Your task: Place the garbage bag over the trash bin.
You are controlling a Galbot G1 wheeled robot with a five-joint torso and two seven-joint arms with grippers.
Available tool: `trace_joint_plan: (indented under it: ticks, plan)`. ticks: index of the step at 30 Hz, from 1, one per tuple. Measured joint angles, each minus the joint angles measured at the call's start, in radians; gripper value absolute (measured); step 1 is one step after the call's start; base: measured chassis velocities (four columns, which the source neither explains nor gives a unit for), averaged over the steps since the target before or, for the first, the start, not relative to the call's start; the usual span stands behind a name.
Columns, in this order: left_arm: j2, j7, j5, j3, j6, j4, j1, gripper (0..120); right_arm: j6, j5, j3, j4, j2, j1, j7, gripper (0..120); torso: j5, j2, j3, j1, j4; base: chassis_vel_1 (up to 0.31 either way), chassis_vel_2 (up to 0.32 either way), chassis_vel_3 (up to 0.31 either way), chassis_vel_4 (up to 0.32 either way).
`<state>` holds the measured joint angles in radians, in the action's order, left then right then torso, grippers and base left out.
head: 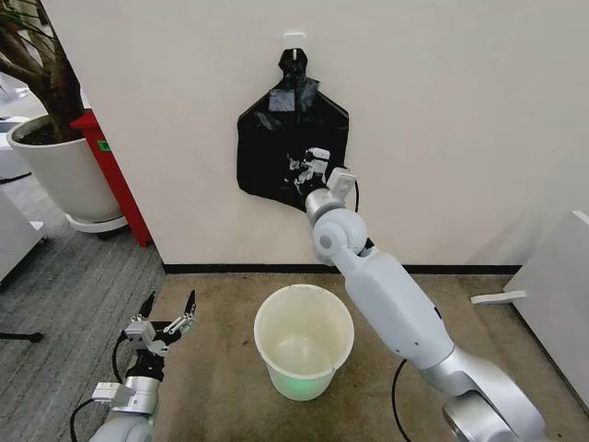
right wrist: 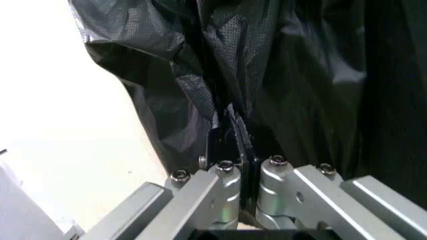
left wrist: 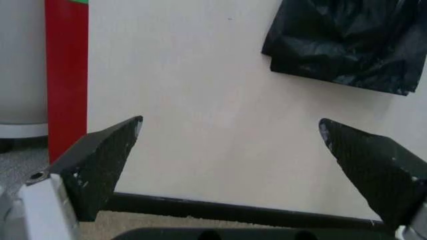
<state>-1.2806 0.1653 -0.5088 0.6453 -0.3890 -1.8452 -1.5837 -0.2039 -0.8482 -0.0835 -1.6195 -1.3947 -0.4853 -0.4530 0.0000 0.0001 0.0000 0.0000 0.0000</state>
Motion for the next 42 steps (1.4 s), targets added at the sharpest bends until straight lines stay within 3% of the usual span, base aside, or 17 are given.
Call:
trace_joint_plan:
  ticks: [42]
  plan:
    - [-0.004, 0.001, 0.007, 0.0, -0.006, 0.006, -0.002, 100, 0.007, 0.084, -0.012, -0.014, 0.012, -0.16, 0.04, 0, 0.0, 0.0, 0.0, 0.0, 0.0, 0.0, 0.0, 0.0, 0.0]
